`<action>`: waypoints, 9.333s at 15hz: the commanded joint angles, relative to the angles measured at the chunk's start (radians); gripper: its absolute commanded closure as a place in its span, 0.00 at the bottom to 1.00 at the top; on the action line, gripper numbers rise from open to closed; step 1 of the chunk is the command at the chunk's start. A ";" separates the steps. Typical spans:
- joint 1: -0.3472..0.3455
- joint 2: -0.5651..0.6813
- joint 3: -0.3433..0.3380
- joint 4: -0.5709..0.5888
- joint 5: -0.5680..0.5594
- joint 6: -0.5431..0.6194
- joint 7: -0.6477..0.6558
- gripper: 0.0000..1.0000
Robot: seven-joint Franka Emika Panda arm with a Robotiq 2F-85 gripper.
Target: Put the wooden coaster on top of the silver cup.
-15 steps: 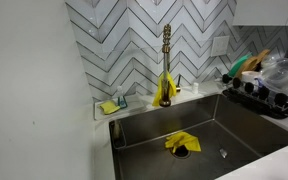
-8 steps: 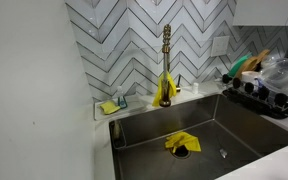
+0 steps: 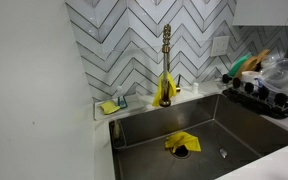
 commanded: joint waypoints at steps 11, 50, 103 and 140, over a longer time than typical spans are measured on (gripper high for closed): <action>-0.036 0.035 -0.024 0.030 -0.017 -0.071 0.062 0.76; -0.200 0.172 -0.055 0.164 0.535 -0.412 -0.367 0.99; -0.199 0.344 -0.045 0.454 0.518 -1.223 -0.672 0.97; -0.195 0.392 -0.039 0.463 0.589 -1.263 -0.607 0.97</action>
